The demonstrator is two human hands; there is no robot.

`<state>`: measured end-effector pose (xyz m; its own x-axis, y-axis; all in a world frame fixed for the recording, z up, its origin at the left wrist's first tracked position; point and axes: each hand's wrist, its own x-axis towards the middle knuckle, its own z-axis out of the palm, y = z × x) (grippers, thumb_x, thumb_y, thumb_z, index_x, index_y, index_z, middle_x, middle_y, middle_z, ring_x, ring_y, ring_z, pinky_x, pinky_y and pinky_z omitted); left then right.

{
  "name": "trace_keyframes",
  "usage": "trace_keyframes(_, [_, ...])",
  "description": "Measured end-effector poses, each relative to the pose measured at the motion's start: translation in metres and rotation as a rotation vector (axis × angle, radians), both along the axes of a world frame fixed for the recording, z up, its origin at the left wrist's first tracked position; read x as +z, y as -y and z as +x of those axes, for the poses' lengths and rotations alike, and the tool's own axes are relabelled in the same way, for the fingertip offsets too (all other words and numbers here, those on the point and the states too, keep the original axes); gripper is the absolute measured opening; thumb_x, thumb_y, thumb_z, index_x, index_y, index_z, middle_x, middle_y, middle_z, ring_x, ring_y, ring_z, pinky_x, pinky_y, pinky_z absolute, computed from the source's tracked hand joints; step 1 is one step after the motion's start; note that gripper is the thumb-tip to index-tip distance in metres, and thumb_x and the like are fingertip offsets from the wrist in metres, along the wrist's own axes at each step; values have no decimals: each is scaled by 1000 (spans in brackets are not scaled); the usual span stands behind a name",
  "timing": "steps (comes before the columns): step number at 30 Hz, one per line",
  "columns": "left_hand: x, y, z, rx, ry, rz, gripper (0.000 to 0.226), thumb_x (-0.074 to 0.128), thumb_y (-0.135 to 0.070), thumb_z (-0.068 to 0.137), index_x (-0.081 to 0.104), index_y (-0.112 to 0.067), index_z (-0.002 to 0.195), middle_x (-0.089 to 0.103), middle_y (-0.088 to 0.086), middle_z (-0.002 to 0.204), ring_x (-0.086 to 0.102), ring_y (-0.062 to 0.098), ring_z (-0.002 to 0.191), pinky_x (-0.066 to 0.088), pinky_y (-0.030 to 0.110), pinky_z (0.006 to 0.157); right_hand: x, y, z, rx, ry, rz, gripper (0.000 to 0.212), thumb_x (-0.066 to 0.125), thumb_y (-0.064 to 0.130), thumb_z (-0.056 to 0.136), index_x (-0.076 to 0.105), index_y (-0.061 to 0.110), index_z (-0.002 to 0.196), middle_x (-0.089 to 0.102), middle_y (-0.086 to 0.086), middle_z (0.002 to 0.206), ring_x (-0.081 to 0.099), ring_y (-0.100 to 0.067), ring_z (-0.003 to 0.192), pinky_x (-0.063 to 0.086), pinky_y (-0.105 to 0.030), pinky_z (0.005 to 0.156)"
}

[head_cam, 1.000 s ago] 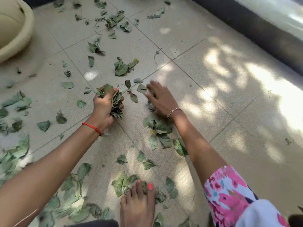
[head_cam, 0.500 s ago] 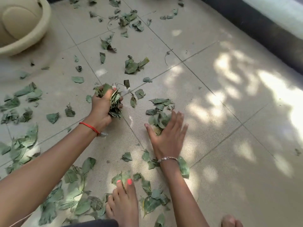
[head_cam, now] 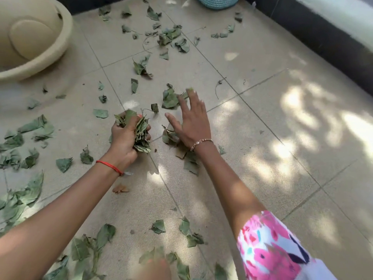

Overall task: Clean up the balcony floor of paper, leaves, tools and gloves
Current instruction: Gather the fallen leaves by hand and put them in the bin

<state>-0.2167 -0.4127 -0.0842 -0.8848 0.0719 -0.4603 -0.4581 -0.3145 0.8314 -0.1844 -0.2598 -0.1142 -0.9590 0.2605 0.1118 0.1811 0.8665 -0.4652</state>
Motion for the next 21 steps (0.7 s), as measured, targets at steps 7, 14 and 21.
trace_keyframes(7, [-10,-4,-13,-44,-59,-126,15,62,-10,87,50,-15,80,56,1,62,59,16,54,42,19,41,-9,-14,-49,171,208,64,61,30,58,93,28,26,144,14,1,156,5,-17,144,-1,-39,117])
trace_keyframes(14, [-23,-10,-22,-113,-72,-152,24,69,-17,83,51,-13,98,59,11,81,61,23,69,47,21,47,3,-55,-27,-112,-313,-298,58,38,57,81,71,12,97,68,-6,101,59,-15,90,47,-40,87])
trace_keyframes(21, [-30,-16,-25,-178,-59,-213,32,69,-20,83,51,-12,109,63,14,87,63,20,64,49,20,50,-13,-109,-44,-174,154,-2,70,25,57,94,17,14,148,9,-8,156,6,-21,144,1,-39,116])
